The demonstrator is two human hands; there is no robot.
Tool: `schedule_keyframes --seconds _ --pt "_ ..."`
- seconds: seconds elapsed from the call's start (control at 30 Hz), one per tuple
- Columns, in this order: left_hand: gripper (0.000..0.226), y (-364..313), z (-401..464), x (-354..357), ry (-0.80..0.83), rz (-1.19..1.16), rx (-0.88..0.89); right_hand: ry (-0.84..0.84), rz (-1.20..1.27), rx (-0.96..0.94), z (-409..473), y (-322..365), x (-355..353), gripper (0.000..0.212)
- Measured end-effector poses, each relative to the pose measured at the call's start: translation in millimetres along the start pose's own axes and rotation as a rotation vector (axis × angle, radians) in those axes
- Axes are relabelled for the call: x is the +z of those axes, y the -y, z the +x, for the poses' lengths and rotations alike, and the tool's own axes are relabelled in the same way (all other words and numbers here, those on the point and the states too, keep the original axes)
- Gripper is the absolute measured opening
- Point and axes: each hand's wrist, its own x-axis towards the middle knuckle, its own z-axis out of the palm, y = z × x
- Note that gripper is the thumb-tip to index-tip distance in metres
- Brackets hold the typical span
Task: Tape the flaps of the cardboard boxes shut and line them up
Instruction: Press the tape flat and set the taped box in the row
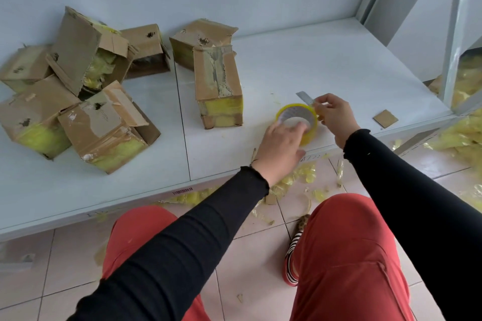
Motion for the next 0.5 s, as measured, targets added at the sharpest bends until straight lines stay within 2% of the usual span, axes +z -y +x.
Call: schedule_keyframes --seconds 0.03,0.1,0.2,0.27,0.37,0.43,0.5 --pt "0.056 1 -1 3 0.081 0.051 0.028 -0.014 -0.024 0.014 5 -2 -3 0.014" --pt "0.067 8 -11 0 0.145 -0.016 0.077 -0.011 -0.202 0.005 12 -6 -7 0.019" --pt "0.056 26 -32 -22 -0.01 -0.183 0.12 -0.142 -0.72 -0.174 13 0 -4 0.04" --pt "0.041 44 -46 -45 -0.233 -0.155 0.116 -0.211 -0.701 -0.347 6 18 13 0.041" --pt "0.029 78 -52 -83 -0.519 -0.089 0.014 -0.094 -0.586 -0.609 -14 49 56 0.03" --pt "0.03 101 -50 -105 -0.599 -0.127 -0.12 0.012 -0.573 -0.754 -28 65 84 0.027" --pt "0.039 122 -42 -120 -0.545 -0.186 -0.228 0.088 -0.586 -0.82 -35 76 104 0.029"
